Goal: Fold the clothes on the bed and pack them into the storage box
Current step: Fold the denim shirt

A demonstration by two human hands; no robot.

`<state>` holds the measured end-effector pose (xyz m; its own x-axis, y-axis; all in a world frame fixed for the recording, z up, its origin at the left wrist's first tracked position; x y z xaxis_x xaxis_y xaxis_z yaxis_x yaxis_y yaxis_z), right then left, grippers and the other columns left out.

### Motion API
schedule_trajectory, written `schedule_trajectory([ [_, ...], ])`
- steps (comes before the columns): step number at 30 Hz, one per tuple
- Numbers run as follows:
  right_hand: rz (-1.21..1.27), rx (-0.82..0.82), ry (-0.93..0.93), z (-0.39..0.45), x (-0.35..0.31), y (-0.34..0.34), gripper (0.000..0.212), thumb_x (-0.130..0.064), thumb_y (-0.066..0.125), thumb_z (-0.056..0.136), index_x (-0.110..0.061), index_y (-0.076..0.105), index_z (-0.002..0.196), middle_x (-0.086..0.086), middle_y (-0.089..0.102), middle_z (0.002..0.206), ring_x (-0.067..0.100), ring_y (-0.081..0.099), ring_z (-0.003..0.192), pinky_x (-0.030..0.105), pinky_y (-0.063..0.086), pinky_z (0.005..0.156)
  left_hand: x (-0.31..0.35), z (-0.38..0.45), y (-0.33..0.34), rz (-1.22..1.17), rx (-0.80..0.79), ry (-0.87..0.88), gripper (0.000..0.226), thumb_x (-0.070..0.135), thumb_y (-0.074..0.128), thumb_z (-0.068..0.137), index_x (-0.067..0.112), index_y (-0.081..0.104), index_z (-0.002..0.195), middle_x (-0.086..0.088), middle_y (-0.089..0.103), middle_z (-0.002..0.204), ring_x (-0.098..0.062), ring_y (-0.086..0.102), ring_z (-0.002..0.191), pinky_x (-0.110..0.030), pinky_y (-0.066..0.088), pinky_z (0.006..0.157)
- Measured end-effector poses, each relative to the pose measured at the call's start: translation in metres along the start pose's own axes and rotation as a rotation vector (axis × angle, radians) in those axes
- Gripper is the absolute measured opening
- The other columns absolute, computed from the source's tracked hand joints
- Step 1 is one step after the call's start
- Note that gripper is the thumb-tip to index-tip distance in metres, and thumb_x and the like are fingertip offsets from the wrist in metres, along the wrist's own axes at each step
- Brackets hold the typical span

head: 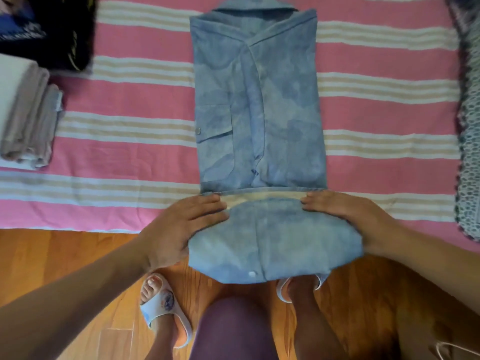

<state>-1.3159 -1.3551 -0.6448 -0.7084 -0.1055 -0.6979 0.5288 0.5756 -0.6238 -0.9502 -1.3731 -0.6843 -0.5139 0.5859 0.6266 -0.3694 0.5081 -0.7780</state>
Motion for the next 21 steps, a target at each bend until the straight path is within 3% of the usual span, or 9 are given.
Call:
schedule_trajectory([
  [1,0.214,0.027,0.219,0.007,-0.004,-0.01,0.026,-0.032,0.055,0.102,-0.025,0.065,0.125,-0.013,0.066,0.122,0.009,0.061,0.116,0.022,0.046,0.097,0.011,0.005,-0.02,-0.271,0.056,-0.209,0.041,0.065,0.064,0.086,0.056,0.062,0.126,0.031,0.062,0.129,0.006,0.055,0.126,-0.017,0.04,0.108],
  [3,0.415,0.222,0.46,0.032,-0.004,-0.027,0.017,-0.027,0.057,0.101,-0.016,0.067,0.11,-0.002,0.069,0.103,0.007,0.062,0.091,0.023,0.049,0.077,0.014,0.028,-0.042,-0.642,0.268,-0.531,0.026,0.069,0.058,0.088,0.054,0.068,0.108,0.044,0.065,0.105,0.02,0.059,0.106,-0.009,0.043,0.094],
  [5,0.355,0.39,0.527,0.061,-0.006,-0.033,0.032,-0.038,0.052,0.102,-0.011,0.064,0.091,0.007,0.068,0.086,0.02,0.061,0.08,0.034,0.046,0.068,0.004,0.051,-0.046,-0.791,0.35,-0.861,0.034,0.055,0.057,0.097,0.027,0.076,0.1,0.016,0.077,0.101,0.001,0.069,0.096,-0.026,0.051,0.085],
  [8,0.081,0.531,0.709,0.084,-0.006,-0.023,0.042,-0.038,0.042,0.105,-0.012,0.051,0.073,0.006,0.052,0.07,0.028,0.046,0.071,0.038,0.025,0.058,0.004,0.072,-0.055,-0.596,0.657,-1.159,0.042,0.046,0.054,0.098,0.005,0.064,0.099,-0.012,0.07,0.095,-0.031,0.066,0.095,-0.047,0.049,0.076],
  [10,0.046,0.61,0.805,0.086,-0.003,-0.013,0.043,-0.039,0.039,0.106,-0.011,0.054,0.077,0.011,0.057,0.076,0.03,0.046,0.071,0.034,0.028,0.062,0.027,0.072,-0.055,-0.217,0.906,-1.043,0.027,0.028,0.054,0.1,0.01,0.059,0.12,-0.007,0.059,0.117,-0.03,0.056,0.114,-0.045,0.046,0.092],
  [12,0.073,0.662,0.872,0.09,0.001,-0.01,0.047,-0.041,0.037,0.105,-0.009,0.059,0.079,0.018,0.066,0.085,0.035,0.055,0.076,0.035,0.035,0.065,0.066,0.087,-0.049,0.128,0.791,-0.644,0.041,0.023,0.057,0.097,0.011,0.057,0.136,-0.015,0.049,0.141,-0.034,0.044,0.134,-0.047,0.037,0.11],
  [14,0.087,0.656,0.938,0.094,0.007,-0.013,0.049,-0.042,0.036,0.105,-0.009,0.062,0.079,0.02,0.068,0.09,0.035,0.055,0.077,0.035,0.037,0.067,0.072,0.11,-0.025,0.353,0.447,-0.407,0.05,0.037,0.051,0.1,0.02,0.052,0.147,-0.016,0.038,0.158,-0.038,0.027,0.15,-0.054,0.025,0.119],
  [18,0.016,0.753,0.867,0.096,-0.006,-0.026,0.04,-0.039,0.038,0.105,-0.01,0.06,0.089,0.017,0.066,0.097,0.034,0.055,0.08,0.035,0.038,0.067,0.024,0.147,-0.006,0.44,0.137,-0.601,0.062,0.059,0.031,0.101,0.034,0.033,0.157,-0.008,0.02,0.168,-0.038,0.008,0.155,-0.063,0.011,0.12],
  [21,-0.299,0.951,0.44,0.096,-0.042,-0.037,0.03,-0.028,0.049,0.102,-0.008,0.055,0.124,0.017,0.053,0.129,0.037,0.05,0.114,0.047,0.044,0.091,0.006,0.154,-0.001,0.427,0.067,-0.761,0.066,0.068,0.019,0.098,0.043,0.013,0.16,-0.003,0.006,0.17,-0.038,-0.007,0.155,-0.072,0.0,0.117],
])
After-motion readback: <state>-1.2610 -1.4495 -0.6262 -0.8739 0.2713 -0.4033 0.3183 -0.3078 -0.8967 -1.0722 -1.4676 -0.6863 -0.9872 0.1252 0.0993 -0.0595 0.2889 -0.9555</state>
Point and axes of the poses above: each hand's wrist, its own z-axis towards the middle knuckle, its own y-axis out of the palm, x = y × z, the point moved 2 cm from there along z, towards the middle knuckle
